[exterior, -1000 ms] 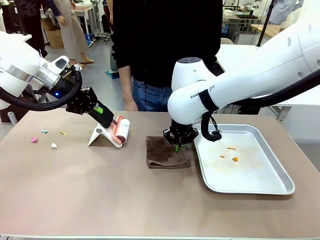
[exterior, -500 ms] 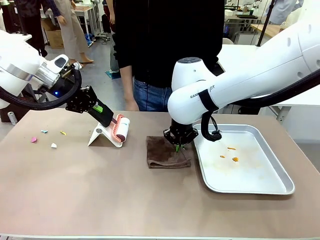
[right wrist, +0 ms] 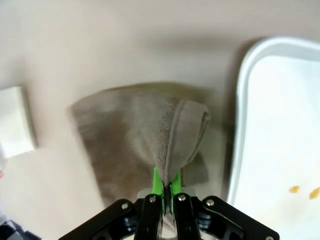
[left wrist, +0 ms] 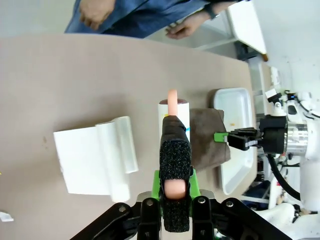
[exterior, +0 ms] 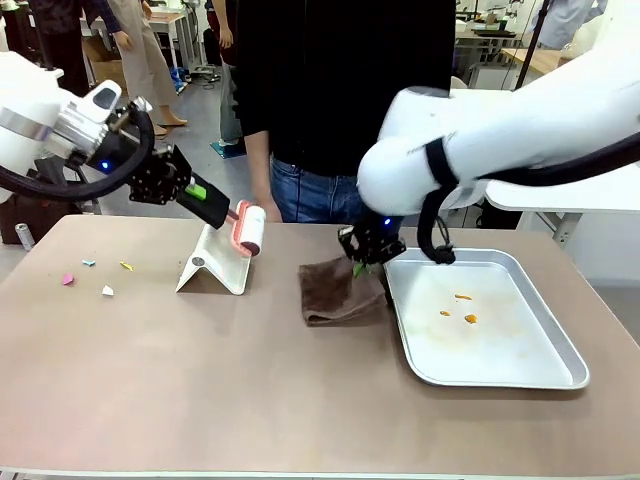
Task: Clean the surface of the table.
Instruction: Hold the Lint Roller with your left hand and the towel with your right hand.
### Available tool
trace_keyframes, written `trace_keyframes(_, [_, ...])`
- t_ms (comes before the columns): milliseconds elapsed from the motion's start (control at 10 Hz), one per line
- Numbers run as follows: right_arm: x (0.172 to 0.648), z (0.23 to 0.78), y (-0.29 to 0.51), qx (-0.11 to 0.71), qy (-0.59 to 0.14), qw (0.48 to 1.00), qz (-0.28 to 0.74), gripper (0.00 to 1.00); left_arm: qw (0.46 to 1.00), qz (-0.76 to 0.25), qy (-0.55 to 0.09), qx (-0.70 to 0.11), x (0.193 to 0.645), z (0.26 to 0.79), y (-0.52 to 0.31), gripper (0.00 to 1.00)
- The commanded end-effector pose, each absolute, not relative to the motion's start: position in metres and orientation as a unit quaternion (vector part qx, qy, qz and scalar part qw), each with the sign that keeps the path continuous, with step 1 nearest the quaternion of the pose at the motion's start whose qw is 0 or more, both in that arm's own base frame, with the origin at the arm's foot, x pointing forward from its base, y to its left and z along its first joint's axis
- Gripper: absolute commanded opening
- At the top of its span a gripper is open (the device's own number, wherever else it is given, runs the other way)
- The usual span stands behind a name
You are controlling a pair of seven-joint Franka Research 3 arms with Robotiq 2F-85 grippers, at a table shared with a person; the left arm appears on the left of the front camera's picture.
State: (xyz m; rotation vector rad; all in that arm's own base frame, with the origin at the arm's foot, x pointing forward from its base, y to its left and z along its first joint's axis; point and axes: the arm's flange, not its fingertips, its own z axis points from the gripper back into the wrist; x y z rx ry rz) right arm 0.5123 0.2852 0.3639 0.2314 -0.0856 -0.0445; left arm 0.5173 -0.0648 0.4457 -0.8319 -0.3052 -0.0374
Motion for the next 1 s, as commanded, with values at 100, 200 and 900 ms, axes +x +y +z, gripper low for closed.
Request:
trace_keyframes(100, [0.478, 0.386, 0.218, 0.335, -0.039, 0.941, 0.025, 0.00, 0.863, -0.057, -0.156, -0.477, 0.495, 0.468, -0.047, 0.00])
trace_keyframes(200, [0.472, 0.390, 0.204, 0.375, -0.044, 0.925, 0.033, 0.00, 0.856, -0.062, -0.154, -0.490, 0.492, 0.474, -0.043, 0.00])
trace_keyframes(900, [0.377, 0.428, 0.061, 0.643, -0.082, 0.755, 0.094, 0.00, 0.715, 0.019, -0.118, -0.689, 0.460, 0.507, 0.099, 0.00])
